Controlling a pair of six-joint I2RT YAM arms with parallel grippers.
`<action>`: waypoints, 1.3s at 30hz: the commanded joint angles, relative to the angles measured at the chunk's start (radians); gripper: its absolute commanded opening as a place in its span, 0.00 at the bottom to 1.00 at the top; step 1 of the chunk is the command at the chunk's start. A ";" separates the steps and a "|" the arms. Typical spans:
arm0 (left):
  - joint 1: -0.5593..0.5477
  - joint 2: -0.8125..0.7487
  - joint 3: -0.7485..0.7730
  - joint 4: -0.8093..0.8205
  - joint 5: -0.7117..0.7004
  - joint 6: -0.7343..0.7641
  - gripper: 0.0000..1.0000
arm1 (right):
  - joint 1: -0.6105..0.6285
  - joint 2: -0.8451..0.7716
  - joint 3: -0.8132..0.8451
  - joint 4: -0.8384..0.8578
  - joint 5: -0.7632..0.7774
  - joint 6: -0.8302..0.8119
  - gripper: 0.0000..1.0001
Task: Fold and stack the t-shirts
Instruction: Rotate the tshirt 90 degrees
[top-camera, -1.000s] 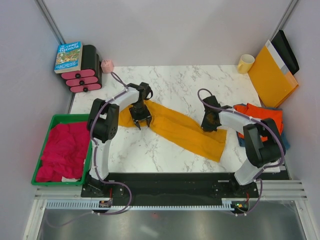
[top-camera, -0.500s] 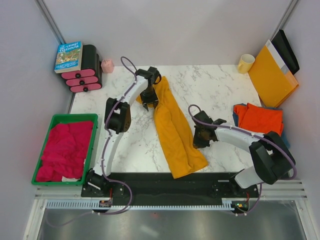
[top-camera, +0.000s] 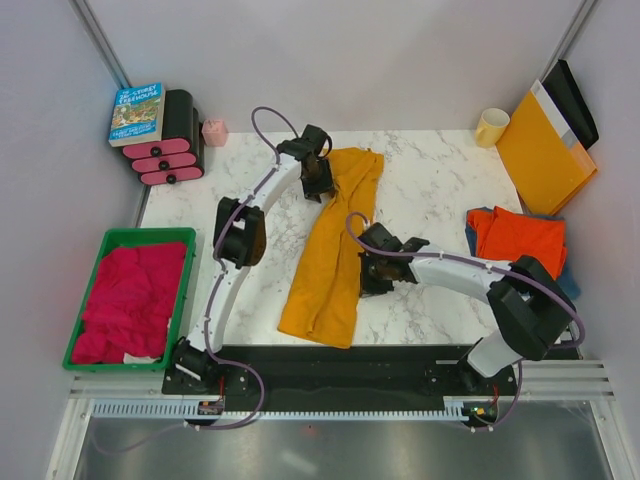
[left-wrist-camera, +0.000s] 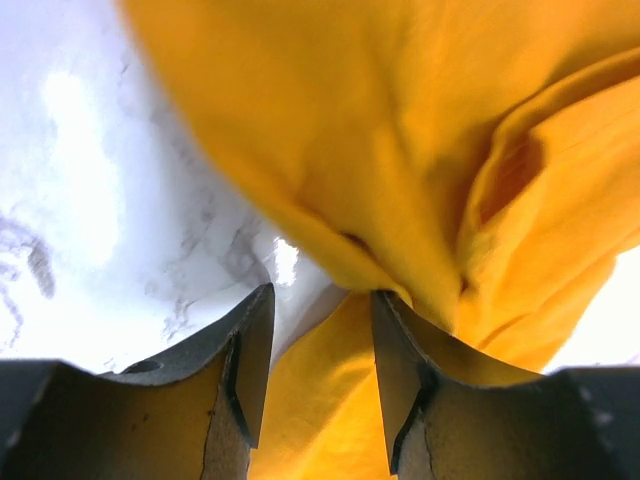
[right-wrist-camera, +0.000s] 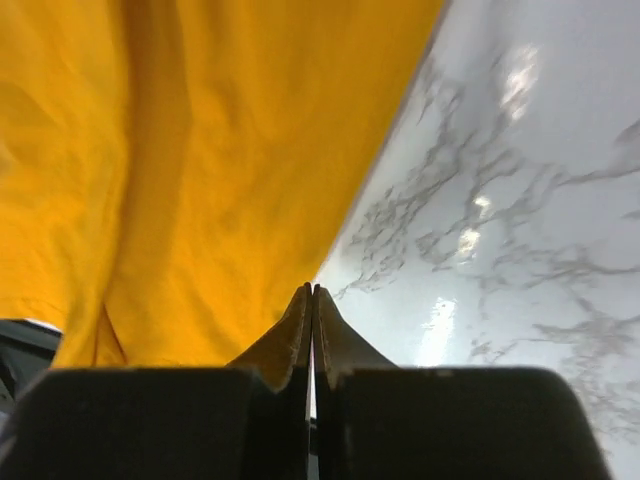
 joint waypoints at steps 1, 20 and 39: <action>0.011 -0.222 -0.194 0.091 -0.138 0.029 0.52 | -0.039 -0.133 0.150 -0.073 0.295 -0.080 0.08; -0.078 -0.956 -1.324 0.216 -0.356 -0.165 0.53 | -0.283 0.470 0.827 -0.070 0.480 -0.185 0.00; -0.159 -0.936 -1.556 0.255 -0.246 -0.199 0.52 | -0.332 0.902 1.201 -0.213 0.416 -0.168 0.05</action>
